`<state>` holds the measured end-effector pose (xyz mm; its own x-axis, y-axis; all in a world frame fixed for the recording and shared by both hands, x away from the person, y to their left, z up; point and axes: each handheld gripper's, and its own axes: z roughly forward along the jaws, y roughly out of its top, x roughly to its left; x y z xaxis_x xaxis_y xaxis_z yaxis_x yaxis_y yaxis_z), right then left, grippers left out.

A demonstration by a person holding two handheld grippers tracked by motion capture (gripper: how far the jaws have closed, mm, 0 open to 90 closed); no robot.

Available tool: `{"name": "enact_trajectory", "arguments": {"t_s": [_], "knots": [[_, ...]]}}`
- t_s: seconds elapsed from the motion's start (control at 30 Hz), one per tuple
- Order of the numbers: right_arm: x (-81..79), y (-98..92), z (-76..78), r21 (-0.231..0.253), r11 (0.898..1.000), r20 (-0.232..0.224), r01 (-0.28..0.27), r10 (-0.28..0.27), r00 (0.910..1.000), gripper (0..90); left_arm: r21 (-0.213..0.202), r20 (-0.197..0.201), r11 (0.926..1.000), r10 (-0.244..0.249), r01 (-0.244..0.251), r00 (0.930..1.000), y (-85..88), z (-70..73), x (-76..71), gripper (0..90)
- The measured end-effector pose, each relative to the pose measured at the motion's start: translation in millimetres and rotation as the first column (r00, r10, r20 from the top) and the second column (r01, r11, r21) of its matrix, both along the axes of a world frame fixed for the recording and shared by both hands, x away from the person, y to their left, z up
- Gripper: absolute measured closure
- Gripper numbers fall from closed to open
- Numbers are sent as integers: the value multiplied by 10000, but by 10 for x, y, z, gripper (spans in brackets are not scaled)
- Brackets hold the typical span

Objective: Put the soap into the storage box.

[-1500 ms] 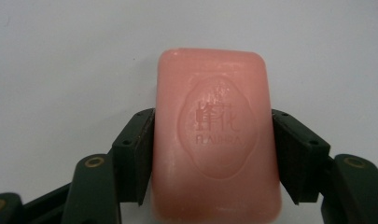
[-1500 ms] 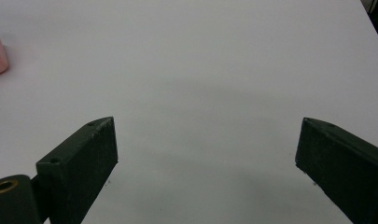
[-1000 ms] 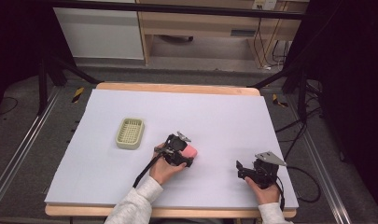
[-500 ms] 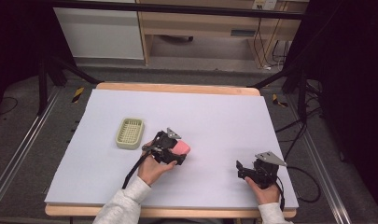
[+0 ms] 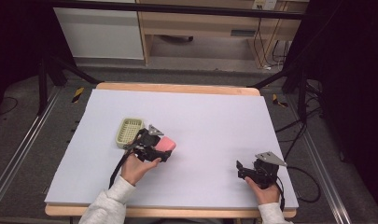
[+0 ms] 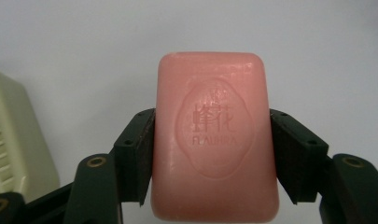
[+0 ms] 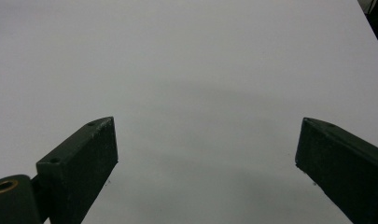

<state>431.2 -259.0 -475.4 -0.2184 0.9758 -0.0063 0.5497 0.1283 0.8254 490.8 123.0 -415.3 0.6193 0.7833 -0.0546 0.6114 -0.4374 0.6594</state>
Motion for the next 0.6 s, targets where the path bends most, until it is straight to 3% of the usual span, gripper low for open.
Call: {"name": "enact_trajectory", "arguments": {"t_s": [0.6], "knots": [[-20, -8, 4, 21, 10000, 56, -13, 12, 10000, 59, -326, 278, 9942, 1038, -1029, 9942, 519, 154, 63, 374]]}}
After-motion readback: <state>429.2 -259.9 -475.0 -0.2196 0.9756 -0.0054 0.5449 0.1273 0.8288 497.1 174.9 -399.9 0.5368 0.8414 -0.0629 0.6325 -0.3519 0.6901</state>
